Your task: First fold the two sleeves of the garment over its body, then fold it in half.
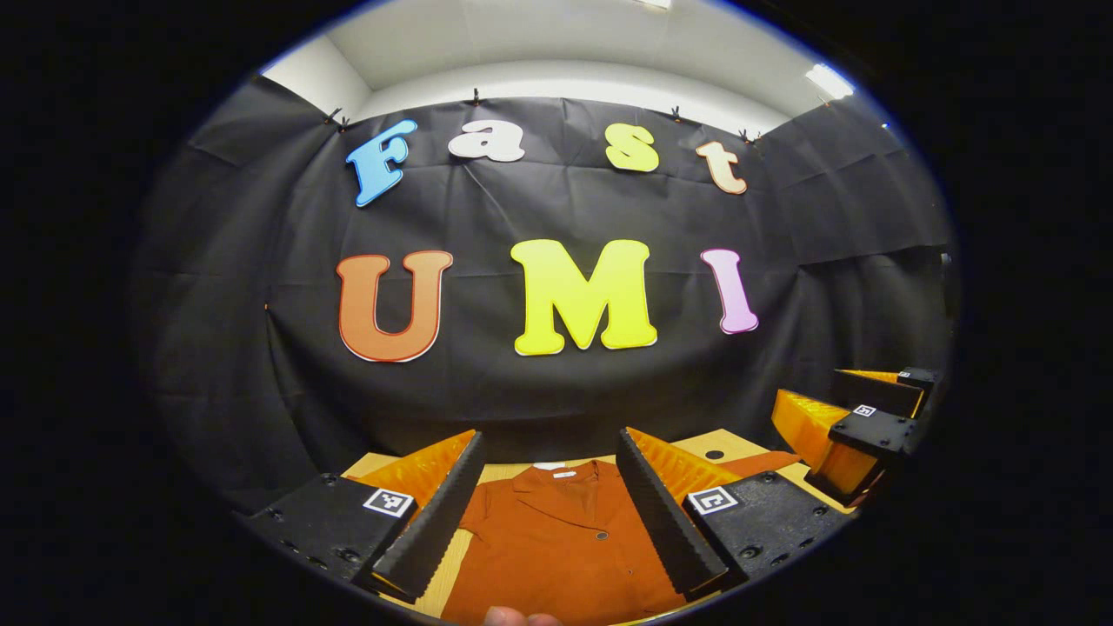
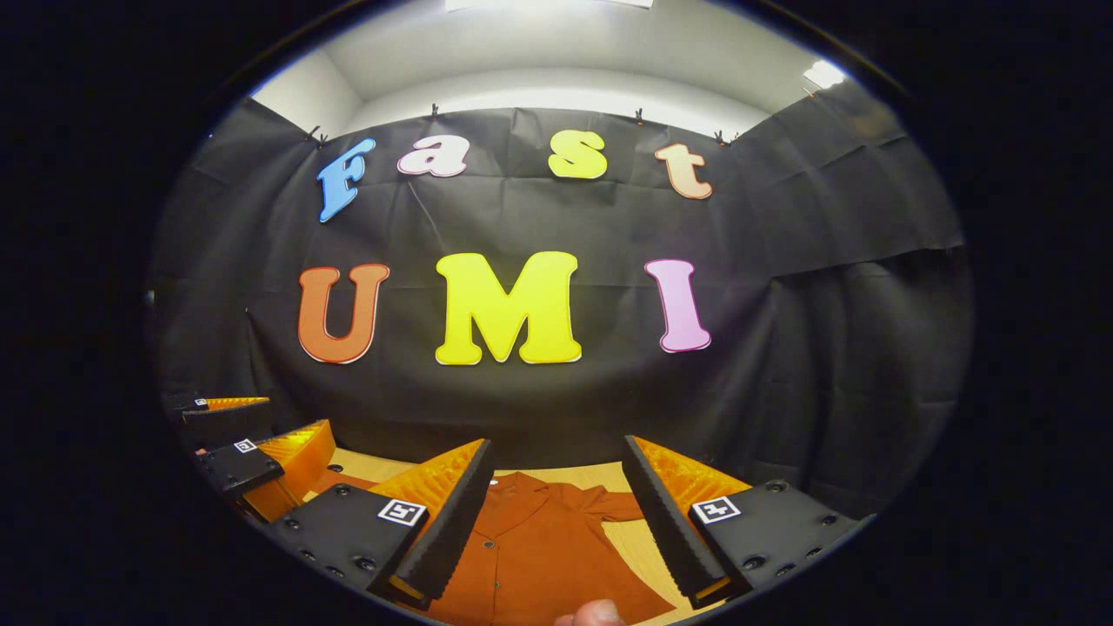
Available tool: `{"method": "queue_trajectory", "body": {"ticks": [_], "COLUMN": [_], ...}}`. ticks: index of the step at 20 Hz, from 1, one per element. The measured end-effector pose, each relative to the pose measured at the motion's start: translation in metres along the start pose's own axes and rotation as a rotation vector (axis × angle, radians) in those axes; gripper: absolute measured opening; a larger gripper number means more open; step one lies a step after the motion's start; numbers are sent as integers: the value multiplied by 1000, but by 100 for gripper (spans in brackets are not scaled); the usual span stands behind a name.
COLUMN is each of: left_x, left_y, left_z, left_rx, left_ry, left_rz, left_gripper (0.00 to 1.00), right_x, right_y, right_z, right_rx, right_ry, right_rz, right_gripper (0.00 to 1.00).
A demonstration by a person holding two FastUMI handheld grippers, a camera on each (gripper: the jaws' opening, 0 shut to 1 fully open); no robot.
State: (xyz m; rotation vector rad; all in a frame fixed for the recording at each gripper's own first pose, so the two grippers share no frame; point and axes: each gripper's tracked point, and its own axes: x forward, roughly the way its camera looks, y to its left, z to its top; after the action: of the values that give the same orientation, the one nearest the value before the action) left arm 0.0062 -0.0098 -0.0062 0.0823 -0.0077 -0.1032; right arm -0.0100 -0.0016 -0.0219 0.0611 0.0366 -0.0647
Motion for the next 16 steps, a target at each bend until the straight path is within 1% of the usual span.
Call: {"method": "queue_trajectory", "body": {"ticks": [3, 5, 16], "left_x": [3, 4, 16], "left_y": [1, 1, -5], "left_z": [-3, -4, -3], "left_rx": [1, -7, -18], "left_ry": [9, 9, 16], "left_rz": [-6, -8, 1], "left_gripper": [99, 99, 98], "right_x": [1, 2, 16], "right_y": [8, 8, -14], "right_z": [2, -1, -5], "right_rx": [-34, -36, -49], "right_ry": [-11, -11, -2], "right_rz": [10, 11, -21], "right_gripper": [95, 95, 95]}}
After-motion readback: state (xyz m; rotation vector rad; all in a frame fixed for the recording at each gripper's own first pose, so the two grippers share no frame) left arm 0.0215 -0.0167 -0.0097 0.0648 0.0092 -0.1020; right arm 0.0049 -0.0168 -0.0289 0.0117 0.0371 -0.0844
